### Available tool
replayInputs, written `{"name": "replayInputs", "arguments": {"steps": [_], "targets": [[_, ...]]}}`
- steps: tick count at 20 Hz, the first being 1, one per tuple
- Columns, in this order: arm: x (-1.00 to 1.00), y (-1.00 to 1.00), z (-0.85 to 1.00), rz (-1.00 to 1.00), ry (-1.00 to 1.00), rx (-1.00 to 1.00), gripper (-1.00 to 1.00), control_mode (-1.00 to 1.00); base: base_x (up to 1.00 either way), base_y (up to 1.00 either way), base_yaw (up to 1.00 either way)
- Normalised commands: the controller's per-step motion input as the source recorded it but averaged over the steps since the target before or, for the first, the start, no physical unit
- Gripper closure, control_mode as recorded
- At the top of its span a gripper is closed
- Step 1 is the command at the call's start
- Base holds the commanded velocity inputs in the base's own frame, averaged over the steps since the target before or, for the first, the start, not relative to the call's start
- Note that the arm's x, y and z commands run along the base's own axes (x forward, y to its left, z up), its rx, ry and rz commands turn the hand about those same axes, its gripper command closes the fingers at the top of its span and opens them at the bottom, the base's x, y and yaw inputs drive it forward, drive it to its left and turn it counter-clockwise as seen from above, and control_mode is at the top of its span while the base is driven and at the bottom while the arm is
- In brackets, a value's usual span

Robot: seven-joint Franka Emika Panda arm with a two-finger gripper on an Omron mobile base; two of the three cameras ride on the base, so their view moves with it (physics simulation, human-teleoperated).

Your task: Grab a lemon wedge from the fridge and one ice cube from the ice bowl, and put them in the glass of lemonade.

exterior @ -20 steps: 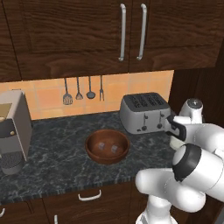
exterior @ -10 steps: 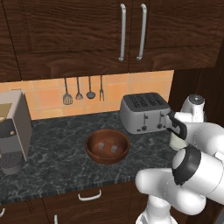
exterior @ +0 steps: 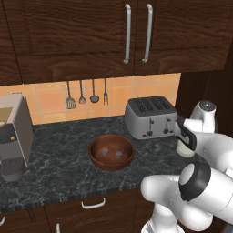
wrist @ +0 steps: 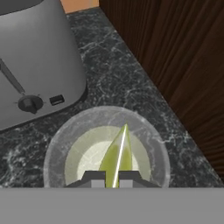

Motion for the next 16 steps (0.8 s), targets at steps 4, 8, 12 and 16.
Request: {"name": "replayInputs", "arguments": {"steps": [4,8,12,16], "targets": [[0.03,0.03,0.0,0.0,0.01,0.0,1.0,-1.0,0.0,0.0,0.0],[0.07,0.0,0.0,0.0,0.04,0.0,-1.0,-1.0,0.0,0.0,0.0],[0.0,0.0,0.0,0.0,0.0,0.0,-1.0,-1.0,0.0,0.0,0.0],[0.0,0.0,0.0,0.0,0.0,0.0,-1.0,-1.0,0.0,0.0,0.0]]}}
